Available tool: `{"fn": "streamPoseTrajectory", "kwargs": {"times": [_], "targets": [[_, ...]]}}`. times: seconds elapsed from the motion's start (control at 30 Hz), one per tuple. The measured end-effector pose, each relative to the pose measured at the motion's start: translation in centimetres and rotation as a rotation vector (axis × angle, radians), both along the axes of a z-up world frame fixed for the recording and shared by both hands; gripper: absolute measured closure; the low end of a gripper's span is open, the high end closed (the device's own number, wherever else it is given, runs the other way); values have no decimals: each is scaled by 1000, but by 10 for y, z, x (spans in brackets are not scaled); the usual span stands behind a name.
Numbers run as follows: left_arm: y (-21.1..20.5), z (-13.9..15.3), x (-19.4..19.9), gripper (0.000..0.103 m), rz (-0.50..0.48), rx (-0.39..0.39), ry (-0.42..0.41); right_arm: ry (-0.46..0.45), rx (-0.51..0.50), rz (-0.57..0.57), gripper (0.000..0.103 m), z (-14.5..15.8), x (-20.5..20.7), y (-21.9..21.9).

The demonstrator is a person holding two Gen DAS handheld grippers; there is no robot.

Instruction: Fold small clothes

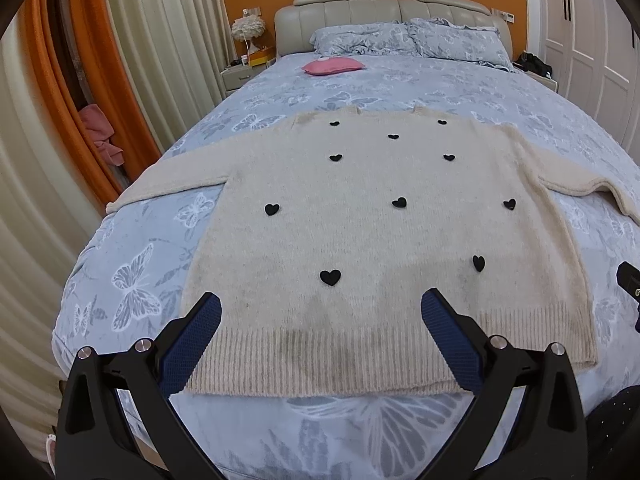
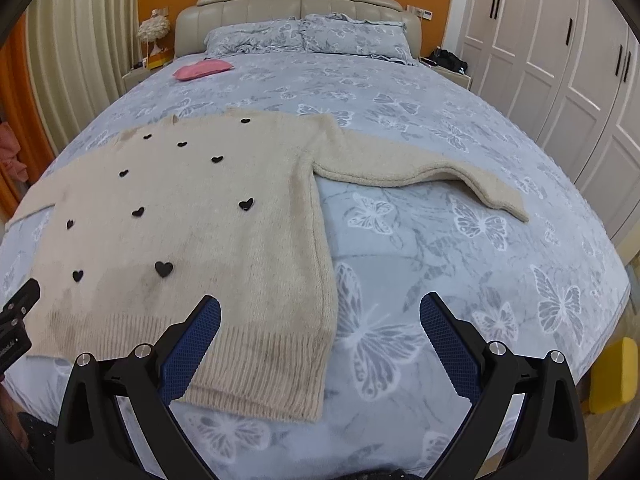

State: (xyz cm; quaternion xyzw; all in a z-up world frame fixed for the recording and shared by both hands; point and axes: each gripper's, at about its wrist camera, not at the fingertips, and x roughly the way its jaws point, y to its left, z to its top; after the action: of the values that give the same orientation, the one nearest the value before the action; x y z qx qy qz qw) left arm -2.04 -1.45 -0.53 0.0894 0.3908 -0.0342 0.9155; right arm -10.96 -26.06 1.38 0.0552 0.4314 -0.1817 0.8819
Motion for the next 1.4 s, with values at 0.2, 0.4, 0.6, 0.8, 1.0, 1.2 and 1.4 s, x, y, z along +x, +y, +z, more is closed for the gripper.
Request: {"fn": "streamPoseTrajectory", "kwargs": {"times": [0.2, 0.4, 0.6, 0.8, 1.0, 1.2, 1.4], "targets": [[2, -3, -3, 5, -4, 0, 25, -8, 23, -24, 5, 1, -2, -6], [7, -4, -7, 5, 0, -12, 40, -12, 90, -87, 5, 0, -9, -27], [4, -5, -9, 5, -7, 2, 40, -14, 115, -117, 5, -2, -12, -38], [4, -5, -12, 5, -10, 7, 40, -14, 90, -112, 5, 0, -13, -34], [2, -5, -14, 5, -8, 10, 41, -13, 91, -113, 5, 0, -13, -34], [2, -5, -14, 5, -9, 13, 40, -13, 90, -113, 5, 0, -13, -34], [3, -5, -14, 5, -4, 10, 44, -14, 91, -113, 5, 0, -14, -34]]}}
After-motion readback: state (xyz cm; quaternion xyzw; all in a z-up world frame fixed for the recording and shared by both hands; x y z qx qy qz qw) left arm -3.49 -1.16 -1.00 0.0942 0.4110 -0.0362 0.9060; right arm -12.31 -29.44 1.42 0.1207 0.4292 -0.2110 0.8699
